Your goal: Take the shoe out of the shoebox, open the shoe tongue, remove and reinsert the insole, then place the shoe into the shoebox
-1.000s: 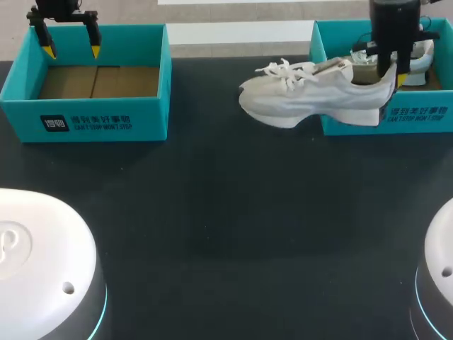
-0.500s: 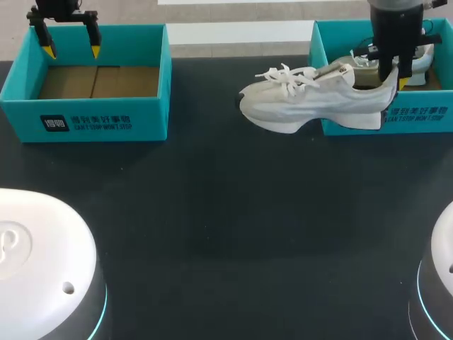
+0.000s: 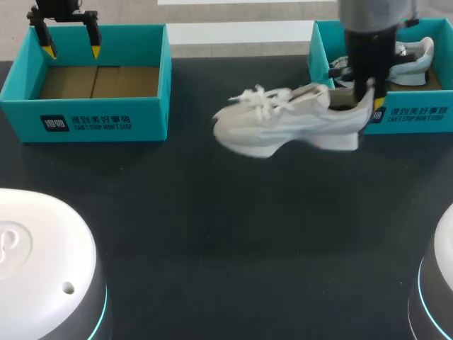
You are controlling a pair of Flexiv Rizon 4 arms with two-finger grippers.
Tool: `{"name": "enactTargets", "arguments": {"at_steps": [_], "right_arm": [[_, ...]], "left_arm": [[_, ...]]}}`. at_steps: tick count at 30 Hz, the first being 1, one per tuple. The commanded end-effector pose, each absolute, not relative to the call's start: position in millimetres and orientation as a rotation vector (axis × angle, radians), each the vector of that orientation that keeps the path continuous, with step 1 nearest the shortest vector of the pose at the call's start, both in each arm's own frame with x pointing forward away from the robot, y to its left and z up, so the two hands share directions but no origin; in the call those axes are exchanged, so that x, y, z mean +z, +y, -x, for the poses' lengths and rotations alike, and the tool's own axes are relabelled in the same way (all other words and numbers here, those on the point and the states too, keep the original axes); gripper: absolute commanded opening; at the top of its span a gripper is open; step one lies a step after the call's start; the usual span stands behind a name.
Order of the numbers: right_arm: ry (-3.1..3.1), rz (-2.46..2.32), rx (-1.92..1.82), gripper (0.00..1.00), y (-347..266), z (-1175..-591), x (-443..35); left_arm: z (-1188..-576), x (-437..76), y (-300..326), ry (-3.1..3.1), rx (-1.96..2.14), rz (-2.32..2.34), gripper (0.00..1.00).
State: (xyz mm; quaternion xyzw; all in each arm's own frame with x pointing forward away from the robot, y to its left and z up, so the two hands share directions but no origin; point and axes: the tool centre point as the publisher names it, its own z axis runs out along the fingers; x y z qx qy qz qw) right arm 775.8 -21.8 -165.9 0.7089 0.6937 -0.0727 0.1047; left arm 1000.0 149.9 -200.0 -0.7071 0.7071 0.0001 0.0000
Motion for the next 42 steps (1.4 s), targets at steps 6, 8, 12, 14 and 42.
{"name": "enactTargets", "arguments": {"at_steps": [6, 8, 12, 14, 42], "right_arm": [[2.025, -2.136, -0.233, 0.00, 54, -749, -197], [1.993, -2.174, -0.239, 0.00, 60, -744, -208], [1.949, -2.220, -0.224, 0.00, 69, -732, -232], [1.932, -2.214, -0.236, 0.00, 72, -727, -244], [1.978, -2.093, -0.306, 0.00, 81, -717, -372]], "left_arm": [[-1000, -200, 150, 2.222, 0.000, 2.221, 1.00], [-1000, -200, 150, 2.222, 0.000, 2.221, 1.00], [-1000, -200, 150, 2.222, 0.000, 2.221, 1.00], [-1000, -200, 150, 2.222, 0.000, 2.221, 1.00], [-1000, -200, 150, 2.222, 0.000, 2.221, 1.00]]}}
